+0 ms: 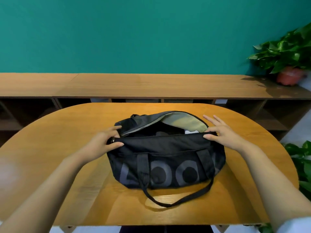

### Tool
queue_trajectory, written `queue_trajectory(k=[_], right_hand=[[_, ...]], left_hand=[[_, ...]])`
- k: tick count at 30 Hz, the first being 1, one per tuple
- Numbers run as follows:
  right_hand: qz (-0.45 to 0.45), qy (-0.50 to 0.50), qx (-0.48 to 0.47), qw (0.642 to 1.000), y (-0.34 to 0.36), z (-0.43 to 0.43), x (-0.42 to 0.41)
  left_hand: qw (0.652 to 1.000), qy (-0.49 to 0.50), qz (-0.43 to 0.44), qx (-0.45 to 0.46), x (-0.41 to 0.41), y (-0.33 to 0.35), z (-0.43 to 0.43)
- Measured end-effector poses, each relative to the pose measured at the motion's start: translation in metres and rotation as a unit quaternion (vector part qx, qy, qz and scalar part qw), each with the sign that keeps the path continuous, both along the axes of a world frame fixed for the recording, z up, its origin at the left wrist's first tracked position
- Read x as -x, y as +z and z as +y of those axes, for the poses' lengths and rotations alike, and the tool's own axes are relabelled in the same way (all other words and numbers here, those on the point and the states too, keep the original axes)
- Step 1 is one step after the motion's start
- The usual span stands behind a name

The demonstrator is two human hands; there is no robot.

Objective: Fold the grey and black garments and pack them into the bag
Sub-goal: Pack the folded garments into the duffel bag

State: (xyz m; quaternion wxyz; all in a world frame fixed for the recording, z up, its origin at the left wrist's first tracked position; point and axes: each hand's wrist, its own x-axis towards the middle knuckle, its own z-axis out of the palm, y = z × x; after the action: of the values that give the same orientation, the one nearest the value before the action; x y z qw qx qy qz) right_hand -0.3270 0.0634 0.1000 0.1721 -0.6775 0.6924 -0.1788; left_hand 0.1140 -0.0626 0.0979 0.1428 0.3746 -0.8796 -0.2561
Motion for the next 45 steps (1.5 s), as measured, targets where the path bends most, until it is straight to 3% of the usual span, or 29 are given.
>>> queue_trajectory(k=[4, 10, 13, 15, 18, 22, 27, 34, 40, 45], right_hand=[[-0.058, -0.040, 0.007, 0.998, 0.018, -0.015, -0.015], [0.021, -0.095, 0.210, 0.973, 0.066, -0.022, -0.018], [0.011, -0.111, 0.267, 0.957, 0.067, -0.018, -0.023], [0.012, -0.125, 0.246, 0.961, 0.049, -0.010, -0.024], [0.119, -0.100, 0.182, 0.971, 0.009, -0.003, -0.023], [0.174, -0.121, 0.203, 0.956, 0.008, -0.004, -0.027], [0.119, -0.135, 0.206, 0.962, 0.027, -0.003, -0.050], [0.092, 0.007, 0.253, 0.963, 0.038, -0.040, -0.152], [0.067, 0.095, 0.239, 0.964, 0.040, -0.076, -0.233], [0.099, 0.109, 0.221, 0.964, 0.031, -0.094, -0.275]], left_hand=[[0.994, 0.075, 0.064, -0.045, 0.010, 0.011, -0.009], [0.965, 0.139, 0.171, 0.145, 0.033, 0.066, -0.026], [0.947, 0.152, 0.214, 0.187, 0.030, 0.067, -0.023], [0.958, 0.146, 0.192, 0.156, 0.024, 0.044, -0.022], [0.973, 0.161, 0.147, 0.074, 0.017, 0.008, -0.019], [0.972, 0.167, 0.142, 0.084, 0.010, 0.004, -0.019], [0.969, 0.189, 0.139, 0.083, -0.006, 0.007, -0.018], [0.963, 0.200, 0.141, 0.111, -0.009, 0.011, -0.013], [0.955, 0.237, 0.165, 0.065, -0.010, 0.017, -0.012], [0.918, 0.289, 0.271, -0.035, -0.005, 0.031, -0.013]])
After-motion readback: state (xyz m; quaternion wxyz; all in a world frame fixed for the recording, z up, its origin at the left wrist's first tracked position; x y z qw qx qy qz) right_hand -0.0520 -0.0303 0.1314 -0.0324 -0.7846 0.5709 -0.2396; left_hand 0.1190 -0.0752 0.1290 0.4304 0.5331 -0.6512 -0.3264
